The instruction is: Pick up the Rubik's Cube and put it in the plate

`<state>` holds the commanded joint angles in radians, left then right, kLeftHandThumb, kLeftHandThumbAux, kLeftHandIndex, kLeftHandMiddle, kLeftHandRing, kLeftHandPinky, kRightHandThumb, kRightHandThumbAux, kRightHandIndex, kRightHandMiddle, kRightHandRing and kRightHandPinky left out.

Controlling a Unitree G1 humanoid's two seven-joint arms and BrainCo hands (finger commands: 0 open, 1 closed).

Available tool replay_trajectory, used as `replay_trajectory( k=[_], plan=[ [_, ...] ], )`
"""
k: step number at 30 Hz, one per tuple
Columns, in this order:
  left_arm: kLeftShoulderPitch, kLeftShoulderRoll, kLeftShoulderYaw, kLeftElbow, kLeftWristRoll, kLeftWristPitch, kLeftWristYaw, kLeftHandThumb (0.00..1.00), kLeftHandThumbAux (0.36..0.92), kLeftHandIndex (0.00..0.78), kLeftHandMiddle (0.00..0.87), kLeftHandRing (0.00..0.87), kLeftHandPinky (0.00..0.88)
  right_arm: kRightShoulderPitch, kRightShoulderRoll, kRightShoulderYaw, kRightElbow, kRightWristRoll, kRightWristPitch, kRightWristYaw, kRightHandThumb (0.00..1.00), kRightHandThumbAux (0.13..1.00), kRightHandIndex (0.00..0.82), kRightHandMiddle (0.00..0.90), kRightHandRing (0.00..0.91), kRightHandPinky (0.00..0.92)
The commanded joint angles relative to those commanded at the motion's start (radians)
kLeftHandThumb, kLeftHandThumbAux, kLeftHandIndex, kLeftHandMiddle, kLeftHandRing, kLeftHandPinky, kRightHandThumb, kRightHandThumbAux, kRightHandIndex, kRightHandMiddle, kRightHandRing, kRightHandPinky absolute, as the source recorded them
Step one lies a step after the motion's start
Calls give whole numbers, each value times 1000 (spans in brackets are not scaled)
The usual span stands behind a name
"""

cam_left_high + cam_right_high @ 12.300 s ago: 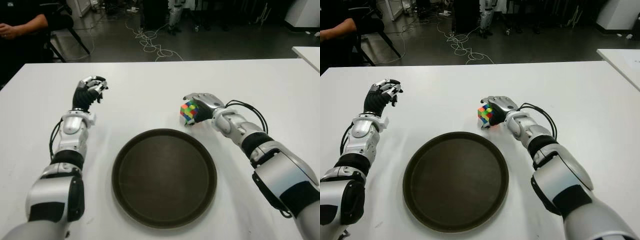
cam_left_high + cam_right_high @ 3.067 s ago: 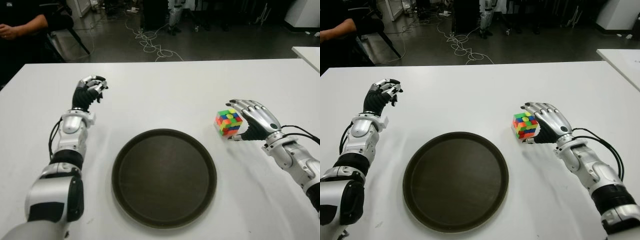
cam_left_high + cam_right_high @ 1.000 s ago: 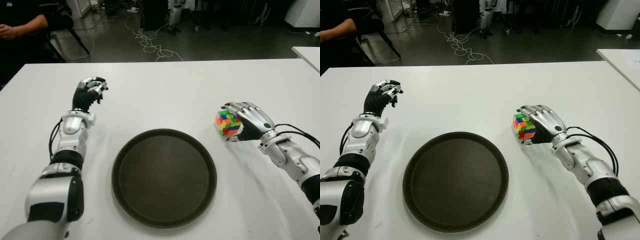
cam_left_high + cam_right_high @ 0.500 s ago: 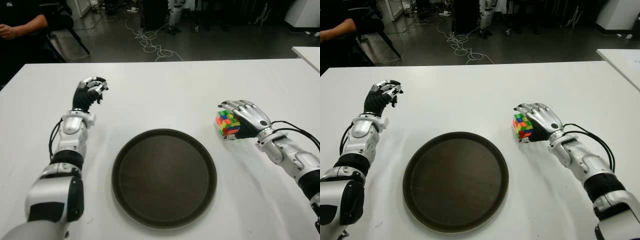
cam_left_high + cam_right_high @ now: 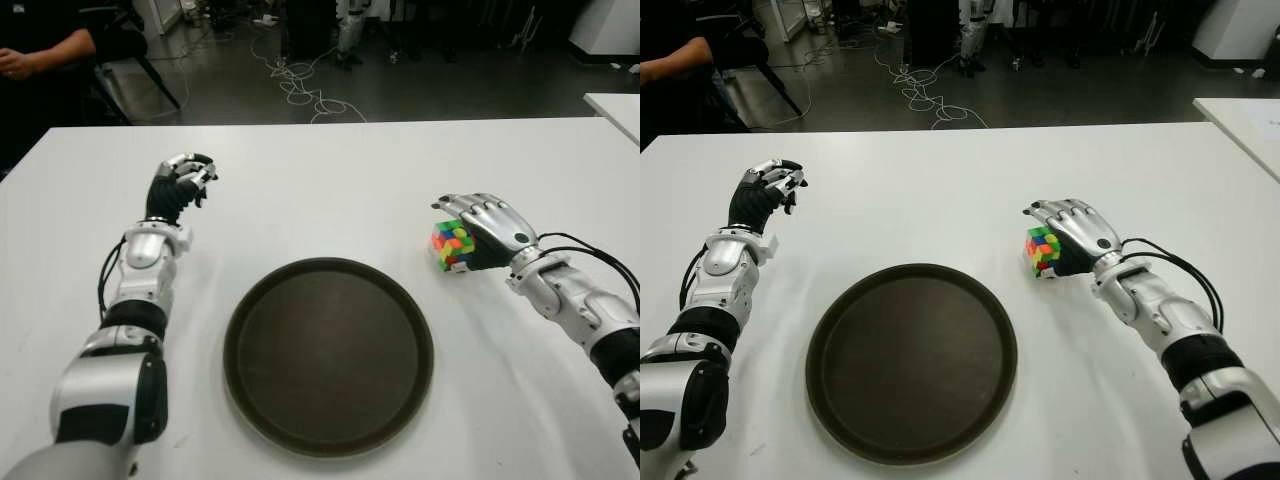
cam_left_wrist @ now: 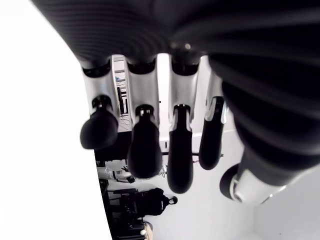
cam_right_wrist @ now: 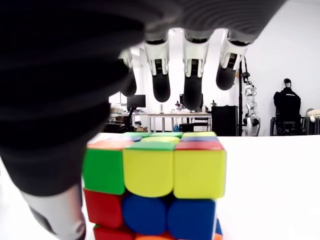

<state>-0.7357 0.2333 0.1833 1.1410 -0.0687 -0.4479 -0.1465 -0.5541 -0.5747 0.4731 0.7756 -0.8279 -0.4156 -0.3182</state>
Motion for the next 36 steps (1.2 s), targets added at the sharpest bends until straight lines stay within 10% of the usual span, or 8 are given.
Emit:
replay_trajectory(
  k=[36],
  plan=[
    [5,9,-5,-3,8,1,6,838,666,412,559,713,769,-28,17,7,78,25,-54,2,0,764,147,178,179,150]
  ],
)
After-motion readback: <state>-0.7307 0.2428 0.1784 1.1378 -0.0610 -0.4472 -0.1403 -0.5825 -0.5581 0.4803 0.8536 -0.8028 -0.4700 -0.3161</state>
